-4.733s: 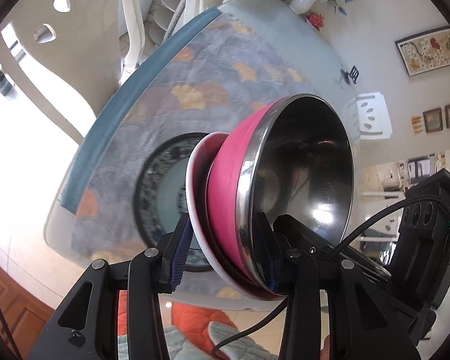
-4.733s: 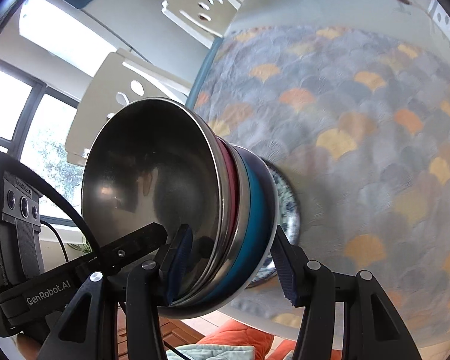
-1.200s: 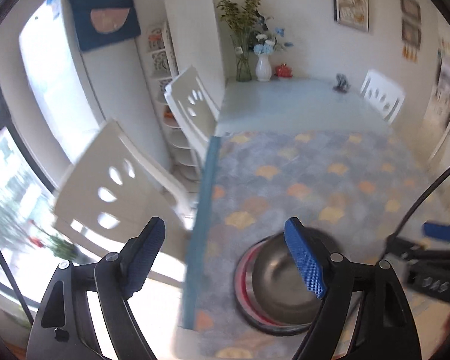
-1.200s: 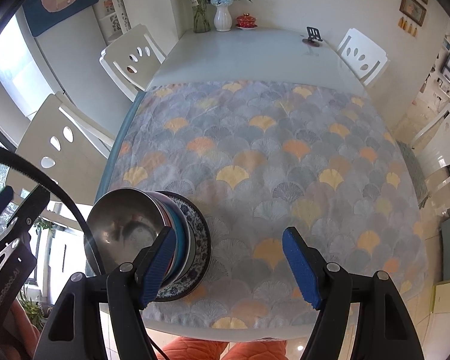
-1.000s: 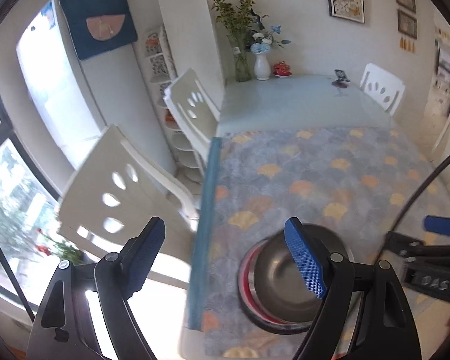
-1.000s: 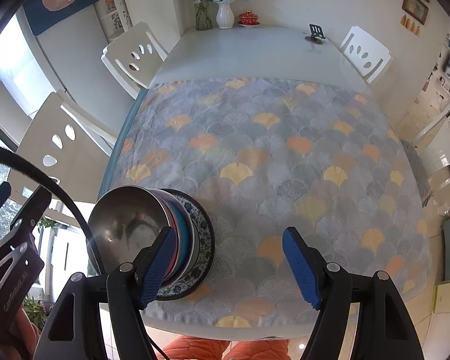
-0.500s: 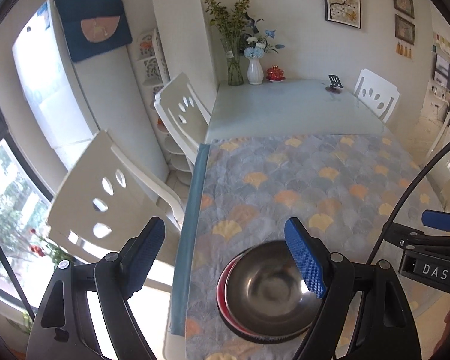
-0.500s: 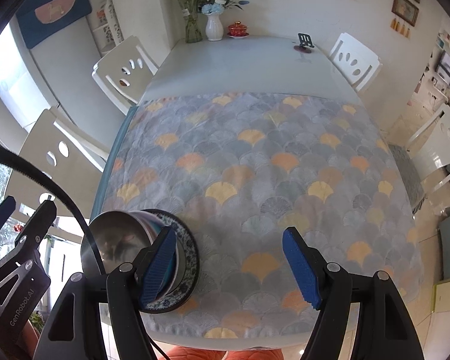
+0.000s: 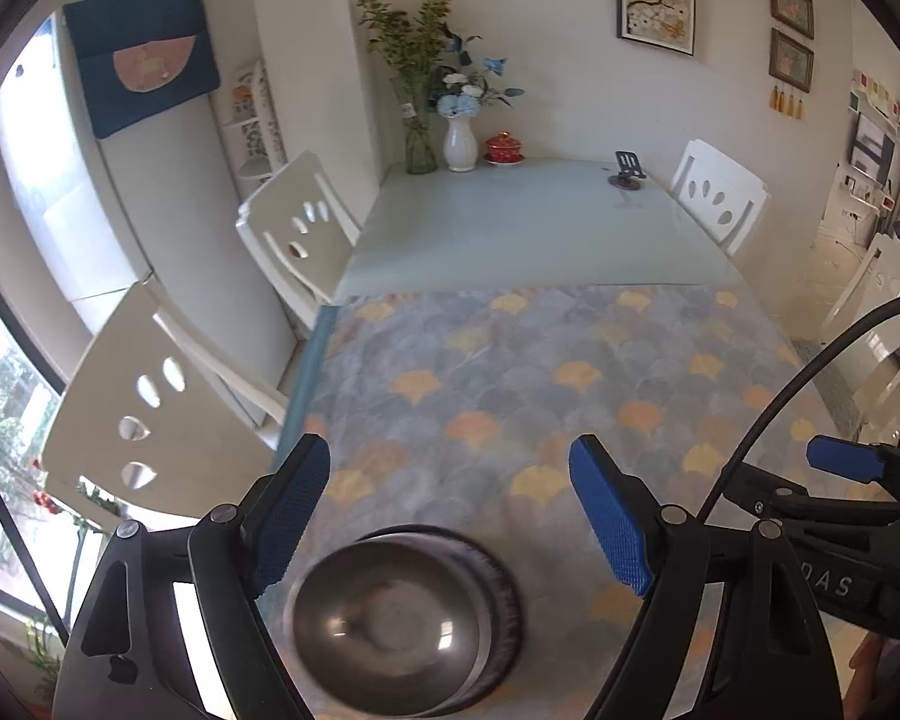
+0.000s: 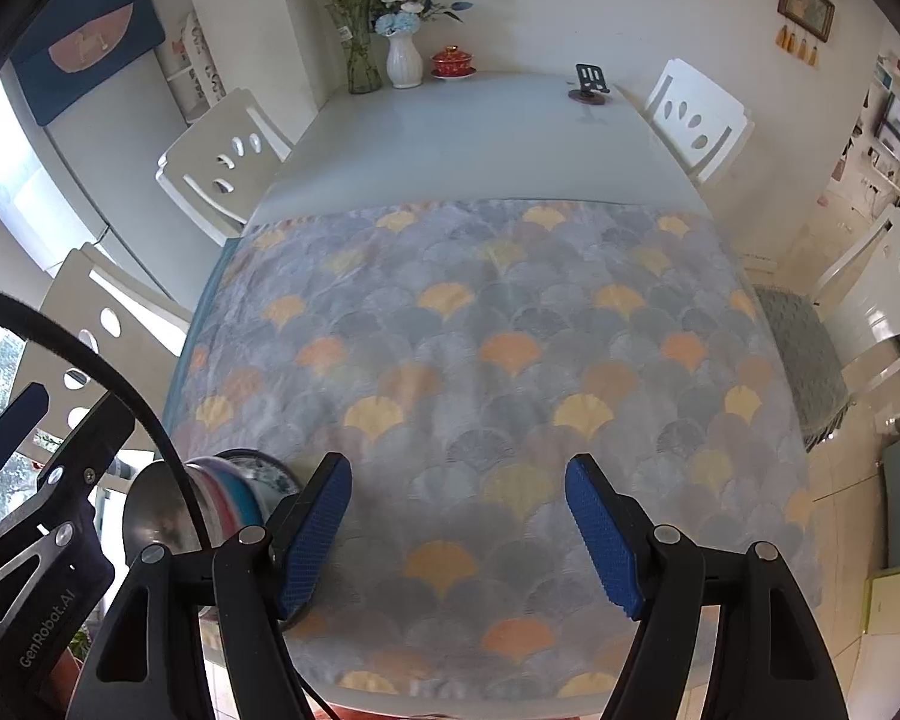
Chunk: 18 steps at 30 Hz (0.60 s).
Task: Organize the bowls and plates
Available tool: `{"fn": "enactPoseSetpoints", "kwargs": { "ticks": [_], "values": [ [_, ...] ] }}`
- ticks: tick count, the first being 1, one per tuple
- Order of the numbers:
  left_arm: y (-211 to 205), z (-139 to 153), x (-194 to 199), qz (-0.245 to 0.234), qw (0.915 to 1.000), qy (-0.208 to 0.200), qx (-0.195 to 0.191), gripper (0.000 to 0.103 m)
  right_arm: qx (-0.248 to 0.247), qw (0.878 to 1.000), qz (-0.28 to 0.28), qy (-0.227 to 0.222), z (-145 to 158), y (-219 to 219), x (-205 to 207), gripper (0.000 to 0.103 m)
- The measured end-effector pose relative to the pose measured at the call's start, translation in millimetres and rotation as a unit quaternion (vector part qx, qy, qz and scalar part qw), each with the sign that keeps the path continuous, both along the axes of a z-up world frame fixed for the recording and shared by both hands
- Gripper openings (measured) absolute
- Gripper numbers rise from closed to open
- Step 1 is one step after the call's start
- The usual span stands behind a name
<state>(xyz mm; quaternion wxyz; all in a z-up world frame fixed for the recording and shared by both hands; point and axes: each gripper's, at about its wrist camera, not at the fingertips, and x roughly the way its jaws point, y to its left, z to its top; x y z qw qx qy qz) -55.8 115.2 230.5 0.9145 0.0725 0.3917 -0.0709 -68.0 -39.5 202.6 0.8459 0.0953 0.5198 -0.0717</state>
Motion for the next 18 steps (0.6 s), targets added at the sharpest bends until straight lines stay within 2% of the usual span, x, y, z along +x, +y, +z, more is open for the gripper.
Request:
{"fn": "enactPoseSetpoints", "kwargs": {
  "ticks": [9, 14, 18],
  "values": [
    [-56, -2, 3, -0.013, 0.9999, 0.000, 0.010, 0.081, 0.007, 1.000, -0.008, 0.008, -6, -57, 3, 0.072],
    [-75, -3, 4, -0.012, 0.9999, 0.009, -0.006, 0.081, 0.005, 1.000, 0.001, 0.010, -9, -75, 0, 0.072],
    [-92, -5, 2, -0.010, 0.9999, 0.007, 0.005, 0.081, 0.002, 1.000, 0.005, 0.013, -13, -87, -1, 0.072]
  ]
}}
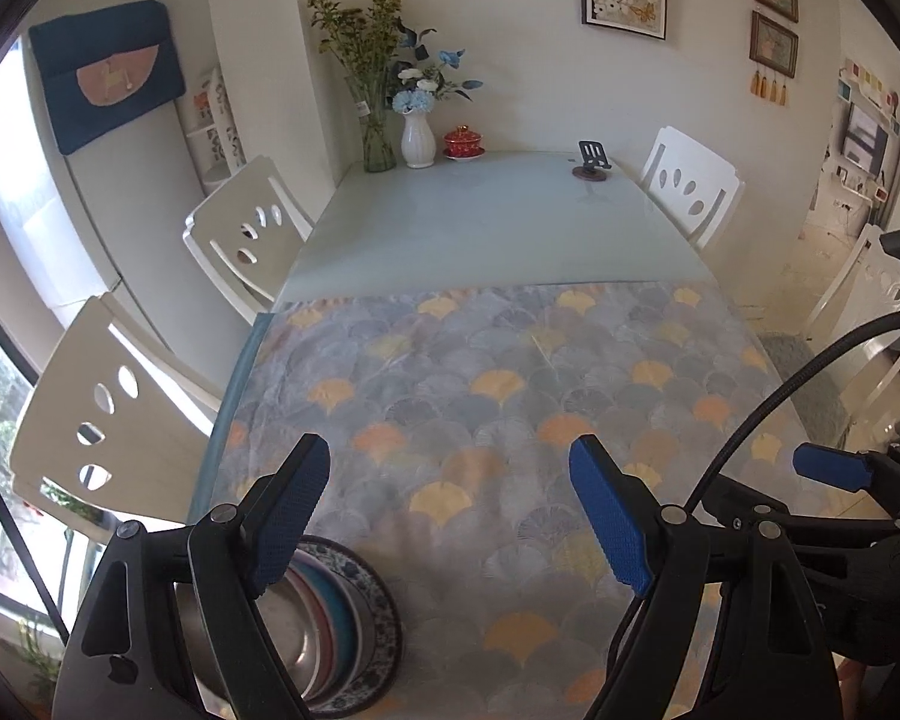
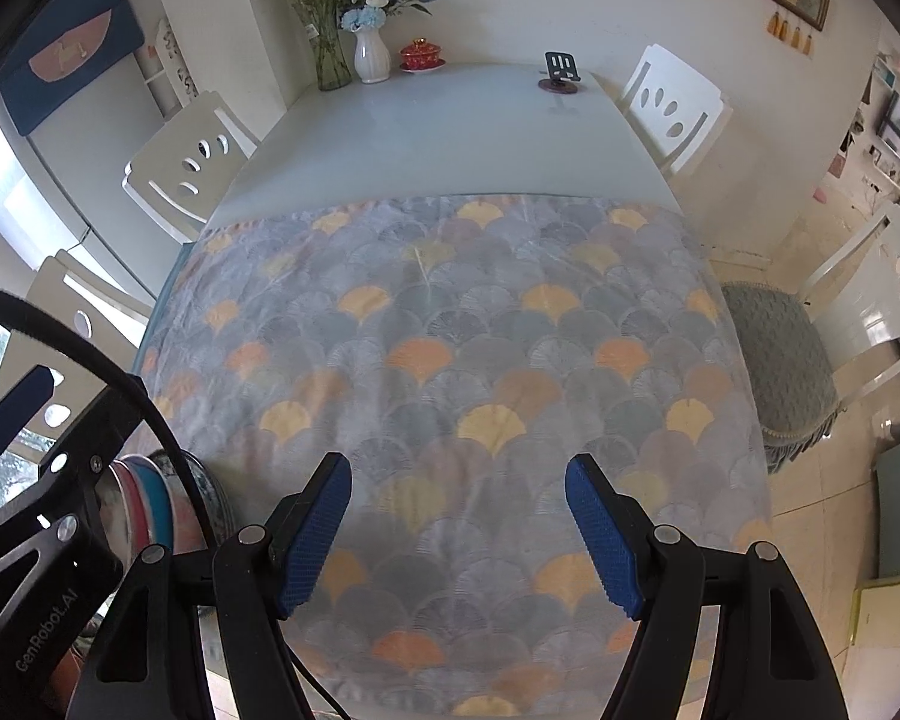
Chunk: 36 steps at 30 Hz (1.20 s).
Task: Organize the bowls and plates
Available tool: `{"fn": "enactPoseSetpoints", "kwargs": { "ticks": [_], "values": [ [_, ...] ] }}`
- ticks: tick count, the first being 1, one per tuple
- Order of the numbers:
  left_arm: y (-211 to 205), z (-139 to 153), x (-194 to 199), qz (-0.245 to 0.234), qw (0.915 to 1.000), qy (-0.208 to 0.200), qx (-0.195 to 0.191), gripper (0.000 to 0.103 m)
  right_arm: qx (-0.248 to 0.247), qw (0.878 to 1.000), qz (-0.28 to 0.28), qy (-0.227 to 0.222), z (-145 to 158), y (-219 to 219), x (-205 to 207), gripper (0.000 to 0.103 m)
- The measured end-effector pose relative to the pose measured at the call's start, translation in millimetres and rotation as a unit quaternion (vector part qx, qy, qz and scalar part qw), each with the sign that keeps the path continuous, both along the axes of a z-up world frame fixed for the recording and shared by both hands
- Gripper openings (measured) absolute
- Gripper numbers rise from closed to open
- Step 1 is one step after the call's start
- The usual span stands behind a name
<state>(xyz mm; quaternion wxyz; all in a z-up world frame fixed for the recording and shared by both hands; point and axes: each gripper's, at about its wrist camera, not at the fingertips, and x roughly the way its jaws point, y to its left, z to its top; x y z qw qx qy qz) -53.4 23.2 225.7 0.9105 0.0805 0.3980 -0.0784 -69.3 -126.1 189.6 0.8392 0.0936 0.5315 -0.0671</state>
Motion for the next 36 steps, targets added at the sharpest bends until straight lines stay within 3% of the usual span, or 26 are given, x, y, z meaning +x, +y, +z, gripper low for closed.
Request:
{"fn": "enactPoseSetpoints", "kwargs": {
  "ticks": [9, 14, 36],
  "values": [
    [-25, -3, -1, -0.001, 1.0000, 0.004, -0.008, 0.081, 0.000, 1.000, 0.009, 0.008, -11, -25, -3, 0.072],
    [-40, -4, -6, -0.004, 0.9997, -0.011, 0.022, 0.081, 0.006, 1.000, 0.010, 0.015, -19, -39, -2, 0.072],
    [-69, -18, -1, -0.015, 0.9991, 0.008, 0.039, 0.081, 0.011, 0.999, 0.009, 0.036, -36, -61, 0, 0.072]
  ]
}}
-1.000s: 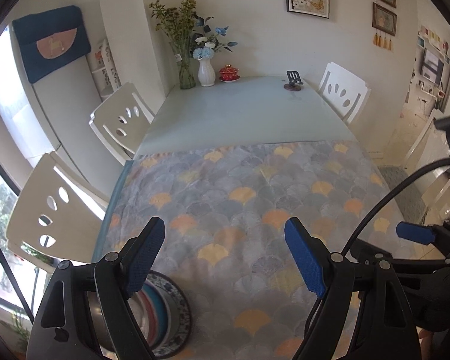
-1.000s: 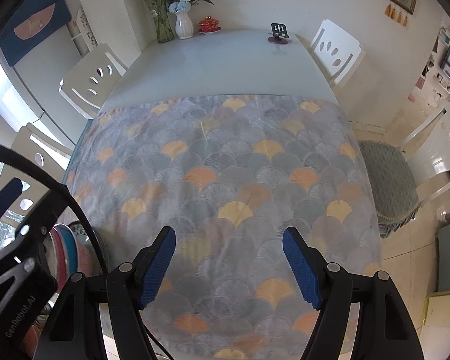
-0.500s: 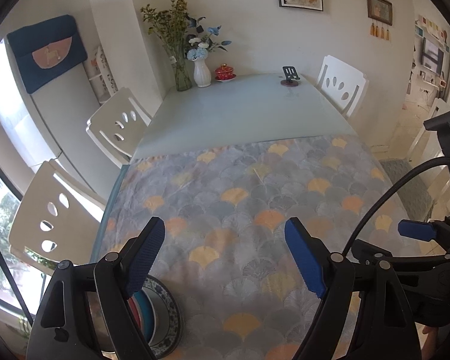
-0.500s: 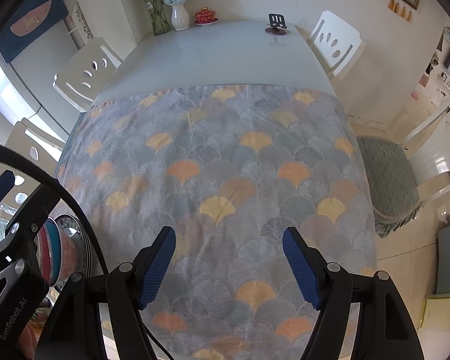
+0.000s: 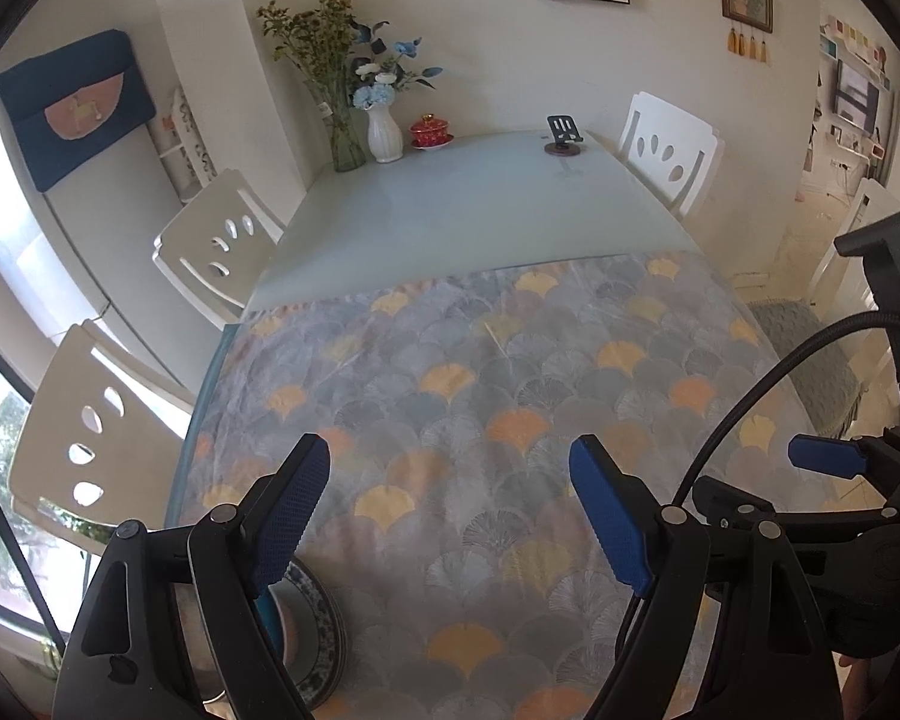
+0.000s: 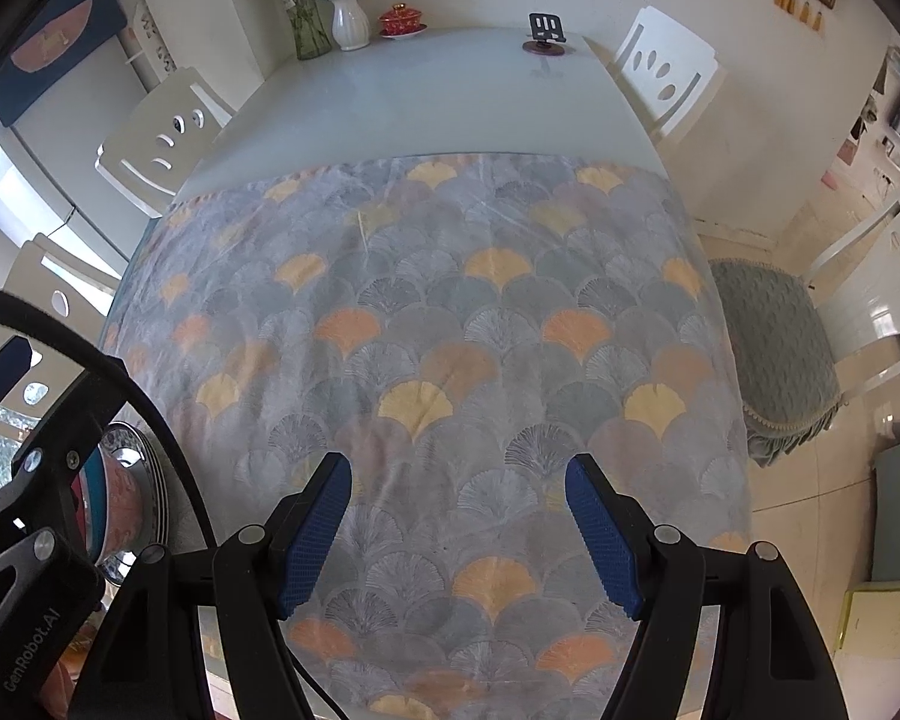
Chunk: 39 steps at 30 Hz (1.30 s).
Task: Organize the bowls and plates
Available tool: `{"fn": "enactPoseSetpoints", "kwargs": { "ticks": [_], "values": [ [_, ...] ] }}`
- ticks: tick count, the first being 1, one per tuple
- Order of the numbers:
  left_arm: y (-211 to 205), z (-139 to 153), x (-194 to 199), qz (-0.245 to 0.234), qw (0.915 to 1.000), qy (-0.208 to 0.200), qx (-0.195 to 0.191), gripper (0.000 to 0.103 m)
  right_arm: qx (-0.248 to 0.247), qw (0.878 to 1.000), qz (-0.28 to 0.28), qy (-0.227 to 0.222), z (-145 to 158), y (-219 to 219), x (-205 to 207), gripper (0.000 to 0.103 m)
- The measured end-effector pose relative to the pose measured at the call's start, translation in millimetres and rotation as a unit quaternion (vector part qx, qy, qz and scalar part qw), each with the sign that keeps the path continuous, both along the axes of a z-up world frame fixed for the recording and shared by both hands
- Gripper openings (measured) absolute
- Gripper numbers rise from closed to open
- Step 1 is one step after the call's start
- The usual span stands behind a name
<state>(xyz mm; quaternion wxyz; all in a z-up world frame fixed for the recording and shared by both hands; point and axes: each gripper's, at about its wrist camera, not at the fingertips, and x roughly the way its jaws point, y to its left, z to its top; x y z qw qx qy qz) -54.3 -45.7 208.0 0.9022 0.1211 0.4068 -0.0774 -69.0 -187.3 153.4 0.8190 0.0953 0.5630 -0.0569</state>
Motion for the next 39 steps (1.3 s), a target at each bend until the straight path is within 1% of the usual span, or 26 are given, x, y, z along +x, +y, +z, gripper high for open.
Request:
{"fn": "enactPoseSetpoints", "kwargs": {
  "ticks": [7, 13, 15, 16, 17, 19, 20, 21, 23, 25, 27, 29, 30, 34, 36, 39],
  "values": [
    [-1, 0, 0, 0.000, 1.0000, -0.001, 0.004, 0.081, 0.000, 1.000, 0.001, -0.002, 1, 1, 0, 0.072],
    [-2, 1, 0, -0.003, 0.9999, -0.010, 0.007, 0.081, 0.000, 1.000, 0.000, -0.001, 0, 2, 0, 0.072],
    [-4, 4, 2, -0.009, 0.9997, -0.019, 0.016, 0.081, -0.011, 1.000, 0.000, -0.003, 1, 3, -1, 0.072],
    [-6, 6, 4, -0.014, 0.9992, -0.027, 0.027, 0.082, -0.014, 1.000, 0.001, -0.005, 2, 4, -1, 0.072],
    [-8, 7, 6, -0.016, 0.9987, -0.033, 0.035, 0.082, -0.017, 1.000, 0.002, -0.007, 2, 5, -1, 0.072],
    [-10, 10, 9, -0.017, 0.9981, -0.043, 0.042, 0.088, -0.022, 1.000, 0.004, -0.010, 3, 5, -2, 0.072],
    [-10, 11, 10, -0.015, 0.9978, -0.048, 0.042, 0.094, -0.027, 1.000, 0.006, -0.010, 2, 6, -2, 0.072],
    [-10, 11, 11, -0.014, 0.9978, -0.050, 0.041, 0.097, -0.030, 0.999, 0.007, -0.009, 2, 6, -3, 0.072],
    [-11, 10, 11, -0.012, 0.9974, -0.058, 0.041, 0.098, -0.044, 0.999, 0.011, -0.009, 1, 5, -4, 0.072],
    [-14, 7, 13, -0.017, 0.9964, -0.062, 0.055, 0.098, -0.067, 0.998, 0.012, -0.013, 3, 3, -4, 0.072],
    [-17, 6, 16, -0.018, 0.9957, -0.064, 0.064, 0.098, -0.073, 0.997, 0.012, -0.018, 5, 0, -5, 0.072],
    [-18, 4, 19, -0.017, 0.9962, -0.062, 0.058, 0.098, -0.080, 0.997, 0.008, -0.020, 5, -5, -6, 0.072],
    [-18, 3, 20, -0.014, 0.9971, -0.057, 0.049, 0.098, -0.082, 0.996, 0.009, -0.020, 5, -6, -5, 0.072],
    [-21, -8, 25, -0.011, 0.9994, -0.023, 0.022, 0.098, -0.083, 0.996, 0.004, -0.011, -1, -13, -6, 0.072],
    [-23, -14, 25, -0.001, 0.9995, -0.017, 0.025, 0.098, -0.080, 0.997, 0.001, -0.008, -3, -15, -7, 0.072],
    [-24, -20, 24, 0.013, 0.9993, -0.020, 0.029, 0.098, -0.077, 0.997, -0.001, -0.002, -7, -18, -7, 0.072]
  ]
}}
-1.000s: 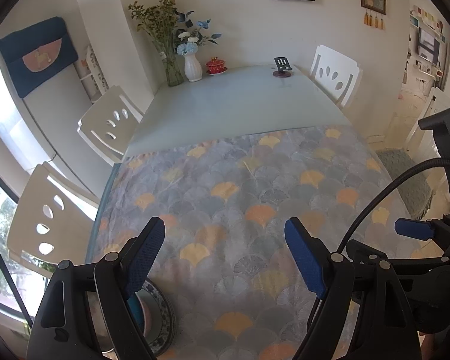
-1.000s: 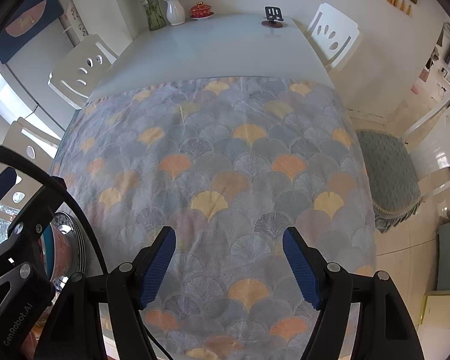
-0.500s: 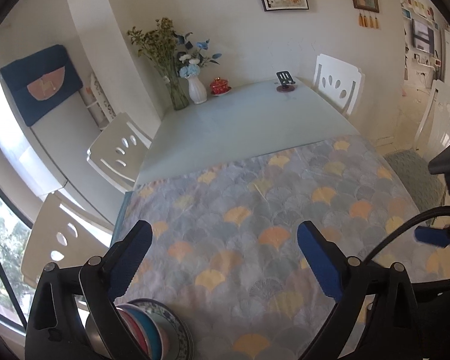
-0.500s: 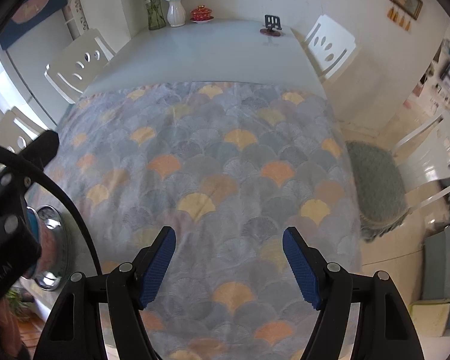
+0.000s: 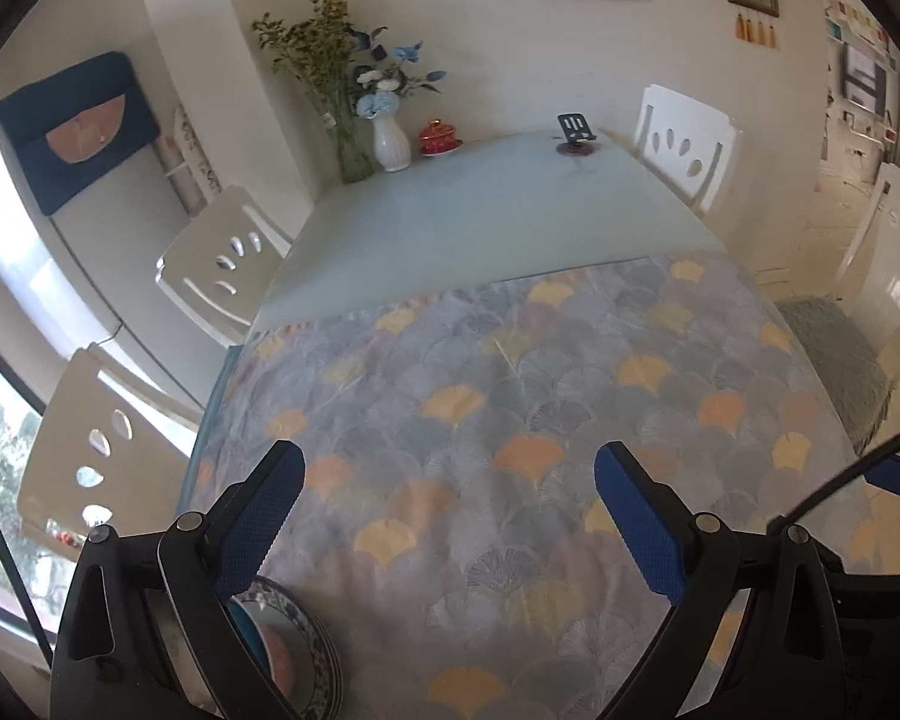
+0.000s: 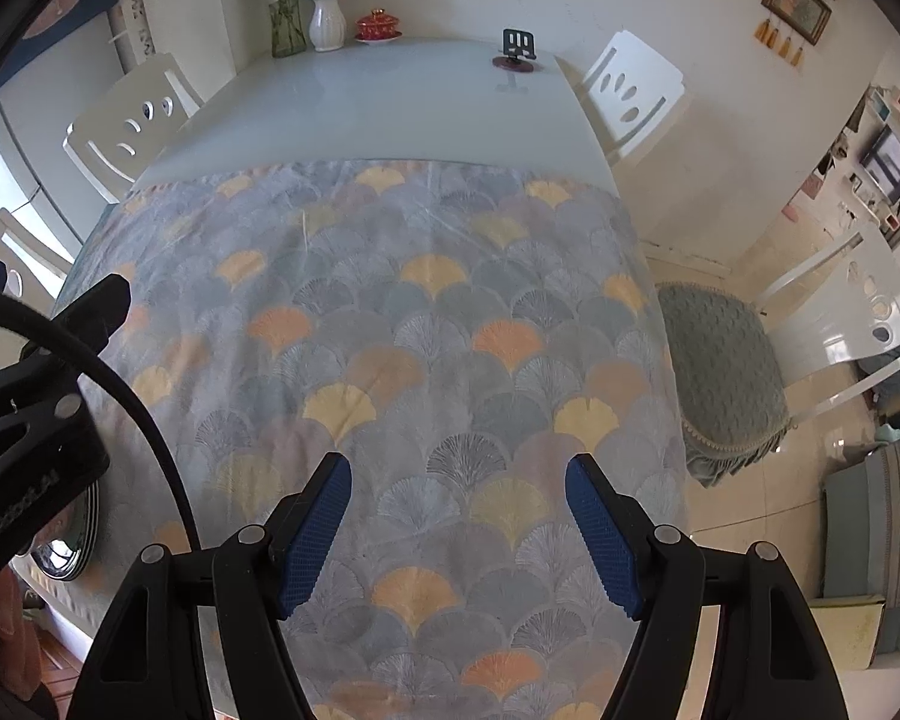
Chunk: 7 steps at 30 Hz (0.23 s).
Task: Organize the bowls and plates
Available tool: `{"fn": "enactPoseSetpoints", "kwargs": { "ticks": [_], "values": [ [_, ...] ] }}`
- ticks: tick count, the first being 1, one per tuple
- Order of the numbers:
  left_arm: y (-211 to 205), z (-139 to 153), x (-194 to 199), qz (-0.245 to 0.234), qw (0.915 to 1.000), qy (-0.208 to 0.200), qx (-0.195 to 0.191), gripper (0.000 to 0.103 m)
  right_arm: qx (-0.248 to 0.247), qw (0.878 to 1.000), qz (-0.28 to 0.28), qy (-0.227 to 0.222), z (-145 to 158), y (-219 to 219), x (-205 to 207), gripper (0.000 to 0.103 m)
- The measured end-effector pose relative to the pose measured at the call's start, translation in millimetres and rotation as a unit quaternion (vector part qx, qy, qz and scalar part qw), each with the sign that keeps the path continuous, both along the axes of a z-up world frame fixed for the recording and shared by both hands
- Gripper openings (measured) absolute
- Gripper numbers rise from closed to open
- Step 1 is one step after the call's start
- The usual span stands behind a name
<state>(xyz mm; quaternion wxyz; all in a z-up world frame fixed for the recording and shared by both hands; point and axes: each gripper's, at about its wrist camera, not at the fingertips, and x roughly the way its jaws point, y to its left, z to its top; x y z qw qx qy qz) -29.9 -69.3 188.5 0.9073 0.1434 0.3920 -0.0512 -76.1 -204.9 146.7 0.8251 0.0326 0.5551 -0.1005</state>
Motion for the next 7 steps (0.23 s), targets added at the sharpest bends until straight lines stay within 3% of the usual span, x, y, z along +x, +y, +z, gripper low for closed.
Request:
{"fn": "enactPoseSetpoints", "kwargs": {
  "ticks": [5, 7],
  "values": [
    [9.5, -7.4, 4.0, 0.013, 0.9994, 0.003, -0.032, 0.098, 0.005, 1.000, -0.001, 0.005, -3.9, -0.1, -2.0, 0.072],
    [7.8, -11.5, 5.5, 0.012, 0.9996, 0.008, -0.024, 0.098, 0.005, 1.000, -0.001, 0.006, -6.4, -1.5, -2.2, 0.072]
  ]
}}
